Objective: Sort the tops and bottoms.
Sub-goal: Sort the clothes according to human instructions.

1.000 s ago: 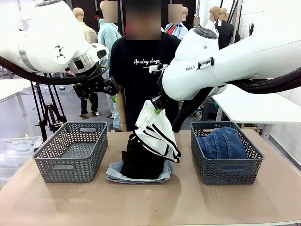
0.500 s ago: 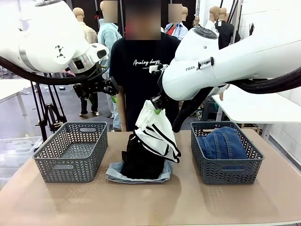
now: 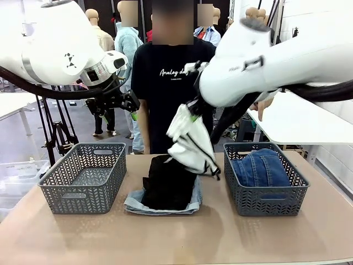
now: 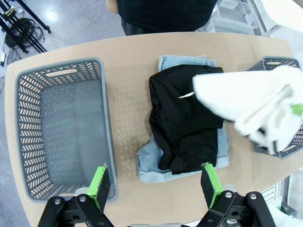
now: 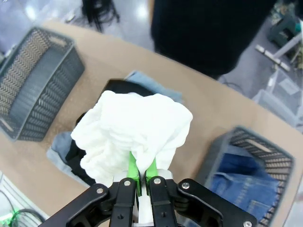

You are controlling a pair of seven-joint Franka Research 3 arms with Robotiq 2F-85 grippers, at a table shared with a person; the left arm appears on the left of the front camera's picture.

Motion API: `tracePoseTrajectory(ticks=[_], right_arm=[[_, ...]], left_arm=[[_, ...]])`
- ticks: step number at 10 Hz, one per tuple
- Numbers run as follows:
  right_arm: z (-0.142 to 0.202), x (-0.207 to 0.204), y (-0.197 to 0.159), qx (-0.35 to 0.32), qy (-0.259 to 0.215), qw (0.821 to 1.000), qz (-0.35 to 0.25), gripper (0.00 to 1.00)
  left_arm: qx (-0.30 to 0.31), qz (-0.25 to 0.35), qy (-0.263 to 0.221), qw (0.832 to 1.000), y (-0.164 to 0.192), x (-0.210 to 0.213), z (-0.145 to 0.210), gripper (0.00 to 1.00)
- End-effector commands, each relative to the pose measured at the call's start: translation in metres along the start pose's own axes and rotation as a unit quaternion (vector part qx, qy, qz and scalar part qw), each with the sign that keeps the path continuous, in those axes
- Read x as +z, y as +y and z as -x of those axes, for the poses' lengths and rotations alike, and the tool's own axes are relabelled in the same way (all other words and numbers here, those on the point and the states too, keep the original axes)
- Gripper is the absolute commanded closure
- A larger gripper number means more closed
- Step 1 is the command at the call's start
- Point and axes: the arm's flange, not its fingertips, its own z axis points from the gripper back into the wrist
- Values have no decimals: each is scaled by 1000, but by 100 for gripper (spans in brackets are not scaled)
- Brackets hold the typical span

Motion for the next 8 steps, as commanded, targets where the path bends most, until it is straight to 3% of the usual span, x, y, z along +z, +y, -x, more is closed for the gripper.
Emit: tracePoseTrajectory(ticks=[1, 5, 6, 8], right_arm=[[1, 49, -35, -37, -30, 997, 54, 100], [22, 76, -102, -116, -32, 987, 109, 100], [2, 88, -86, -68, -47, 994, 77, 100], [2, 88, -86, -68, -47, 994, 77, 100]], left_arm=[[1, 1, -4, 1000, 2, 0, -1, 0], [1, 1, -4, 1000, 2, 0, -1, 0], [1, 1, -4, 1000, 2, 0, -1, 0], [1, 1, -4, 1000, 2, 0, -1, 0]])
